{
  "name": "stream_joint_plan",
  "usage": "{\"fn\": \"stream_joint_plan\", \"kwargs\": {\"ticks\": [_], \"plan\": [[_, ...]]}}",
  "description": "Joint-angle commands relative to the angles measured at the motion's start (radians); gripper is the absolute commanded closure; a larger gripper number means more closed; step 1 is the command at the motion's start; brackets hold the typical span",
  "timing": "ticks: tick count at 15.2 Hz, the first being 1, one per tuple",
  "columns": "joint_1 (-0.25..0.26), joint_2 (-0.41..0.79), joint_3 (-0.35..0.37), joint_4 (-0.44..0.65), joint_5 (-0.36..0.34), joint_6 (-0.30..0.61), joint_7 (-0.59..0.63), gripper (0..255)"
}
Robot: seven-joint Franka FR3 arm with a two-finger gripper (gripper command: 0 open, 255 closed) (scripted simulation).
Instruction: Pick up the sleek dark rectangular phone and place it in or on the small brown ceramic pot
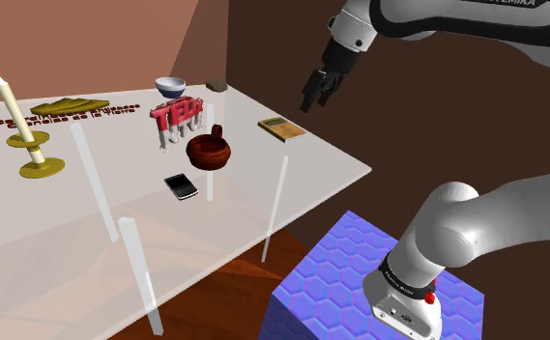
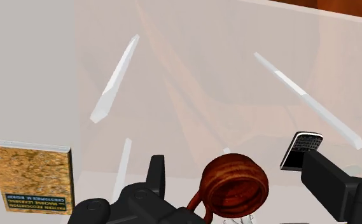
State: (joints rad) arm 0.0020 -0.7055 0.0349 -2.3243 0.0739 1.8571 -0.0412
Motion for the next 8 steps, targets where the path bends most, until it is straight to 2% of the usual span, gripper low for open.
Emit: {"fn": "stream_joint_plan", "kwargs": {"ticks": [1,8], "plan": [[0.008,0.039,0.034,-0.015,0.010,0.056,0.034,0],[0.025,0.218,0.147,-0.008,0.017,0.229,0.152,0]]}}
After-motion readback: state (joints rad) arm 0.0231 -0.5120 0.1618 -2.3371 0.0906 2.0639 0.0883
